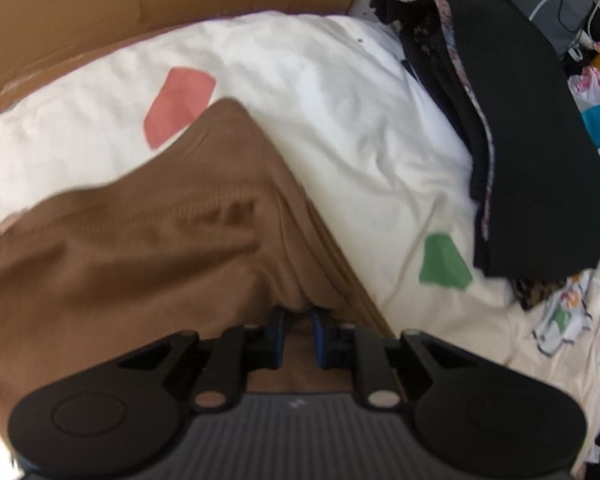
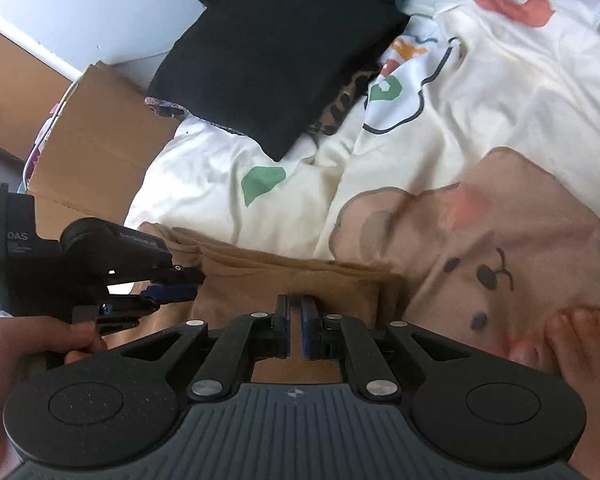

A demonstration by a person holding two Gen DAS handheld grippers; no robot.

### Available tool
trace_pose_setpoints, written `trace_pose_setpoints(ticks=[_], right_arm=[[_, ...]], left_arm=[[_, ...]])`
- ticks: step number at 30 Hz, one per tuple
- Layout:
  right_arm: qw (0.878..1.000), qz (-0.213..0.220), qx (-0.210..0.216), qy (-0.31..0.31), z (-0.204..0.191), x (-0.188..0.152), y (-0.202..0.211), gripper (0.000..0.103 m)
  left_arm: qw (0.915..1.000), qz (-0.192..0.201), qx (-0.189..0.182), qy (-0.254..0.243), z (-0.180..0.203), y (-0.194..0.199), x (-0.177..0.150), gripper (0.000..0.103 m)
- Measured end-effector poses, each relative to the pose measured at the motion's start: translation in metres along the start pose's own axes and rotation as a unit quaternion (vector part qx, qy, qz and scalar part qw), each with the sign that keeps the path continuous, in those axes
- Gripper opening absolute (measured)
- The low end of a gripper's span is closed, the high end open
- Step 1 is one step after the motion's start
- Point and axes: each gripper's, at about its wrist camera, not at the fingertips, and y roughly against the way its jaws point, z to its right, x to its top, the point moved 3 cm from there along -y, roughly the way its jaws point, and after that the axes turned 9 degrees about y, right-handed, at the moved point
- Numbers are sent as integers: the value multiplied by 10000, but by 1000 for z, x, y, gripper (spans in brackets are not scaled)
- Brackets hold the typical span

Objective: Fold clothes
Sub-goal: 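Lower the held shirt onto the bedsheet with both tools, then open both tools and release the folded brown shirt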

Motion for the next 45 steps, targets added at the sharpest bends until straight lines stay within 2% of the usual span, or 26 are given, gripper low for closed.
trace_pose_setpoints(ticks=[2,6,9,12,13,18,20,23,26,28,30,32,33,36,38,45], right_arm=[[10000,-12,-96,-21,7,2,-3,9],[9987,19,-504,3,17,-2,-2,8],[9976,15,-692,21,19,-1,-1,8],[9968,1,-795,-41,15,1,3,8],[9968,-8,-800,-86,13,2,4,9],[9980,-266,-505,-268,-4,7,7,7],[9987,-322,-355,-174,-15,11,13,13],[9993,-374,20,-81,-29,21,23,14],[9988,-391,216,185,-46,30,38,14],[9981,-438,294,331,-57,35,48,14],[9972,-490,386,402,-67,39,60,14],[9965,-457,473,507,-78,43,74,14],[9958,-467,531,578,-83,45,79,14],[9934,-553,748,669,-92,51,94,15],[9913,-572,837,839,-99,54,107,23],[9800,-631,1087,1541,-133,69,147,38]], left_arm=[[10000,57,19,-60,3,-2,6,15],[9995,83,22,-304,6,0,15,14],[9987,325,-58,-392,5,17,21,15],[9977,625,-99,-236,-1,42,27,30],[9979,620,-53,-162,-4,49,30,31],[9974,651,241,-170,-12,95,39,31],[9976,601,353,-39,-16,116,42,34],[9969,494,604,58,-19,149,48,36],[9959,482,764,41,-20,194,51,39],[9955,551,770,102,-20,227,50,55],[9945,669,776,208,-21,260,45,63],[9932,797,780,338,-23,291,39,65],[9924,857,781,419,-25,304,35,69],[9910,948,777,532,-31,327,24,71],[9902,998,774,593,-35,341,17,71],[9898,1101,592,683,-63,357,-6,71]])
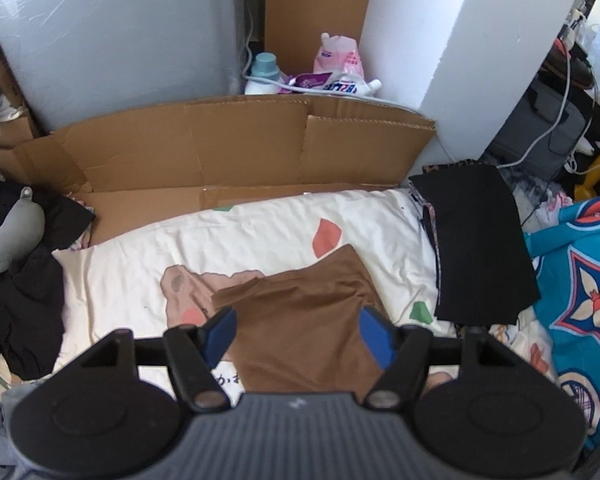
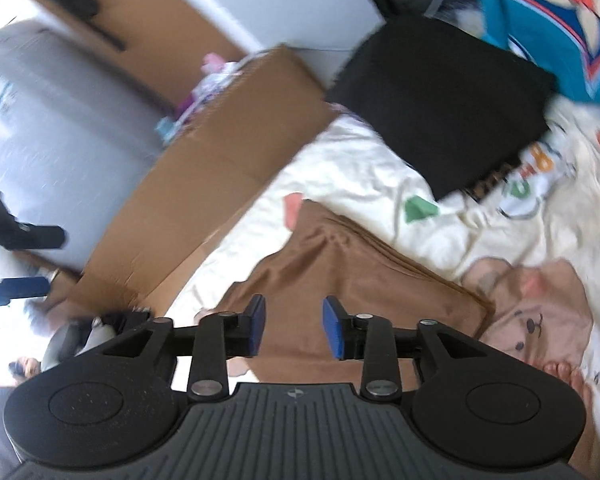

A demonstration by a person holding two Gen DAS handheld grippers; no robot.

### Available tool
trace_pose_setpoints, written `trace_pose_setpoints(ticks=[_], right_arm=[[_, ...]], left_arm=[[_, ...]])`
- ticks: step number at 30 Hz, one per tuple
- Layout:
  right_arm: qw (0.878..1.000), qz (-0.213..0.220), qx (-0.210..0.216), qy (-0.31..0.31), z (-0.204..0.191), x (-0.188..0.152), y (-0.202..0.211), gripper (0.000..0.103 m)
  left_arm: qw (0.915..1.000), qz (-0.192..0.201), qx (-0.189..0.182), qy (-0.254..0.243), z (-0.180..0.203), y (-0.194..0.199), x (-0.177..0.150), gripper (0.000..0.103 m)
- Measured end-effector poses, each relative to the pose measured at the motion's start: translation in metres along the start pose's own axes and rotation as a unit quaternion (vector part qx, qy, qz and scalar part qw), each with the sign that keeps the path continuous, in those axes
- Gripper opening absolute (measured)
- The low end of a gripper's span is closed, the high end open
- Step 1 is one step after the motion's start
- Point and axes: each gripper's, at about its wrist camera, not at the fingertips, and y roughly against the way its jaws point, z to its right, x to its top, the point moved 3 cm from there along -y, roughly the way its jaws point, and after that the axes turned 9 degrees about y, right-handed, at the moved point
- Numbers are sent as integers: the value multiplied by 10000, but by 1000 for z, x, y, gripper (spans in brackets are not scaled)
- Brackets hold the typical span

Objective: Fold clothes
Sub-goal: 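Open both tools and release the folded brown shirt, then move both open tools back over the folded brown shirt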

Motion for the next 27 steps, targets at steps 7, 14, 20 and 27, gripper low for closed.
trace_pose_setpoints(ticks=[7,14,20,27], right_arm=[[9910,-259,-1,1315,-43,24,41,47],[9760,-571,255,2087,-74,61,81,62],[9592,-621,132,2756,-96,110,106,83],[9360,-932,545,3350,-86,126,71,84]], left_arm=[[9991,-48,-131,408,-31,7,-13,71],[9973,22,-362,636,-36,35,-20,73],[9980,189,-489,363,-25,46,-21,82],[9991,25,-344,251,-28,2,-26,82]])
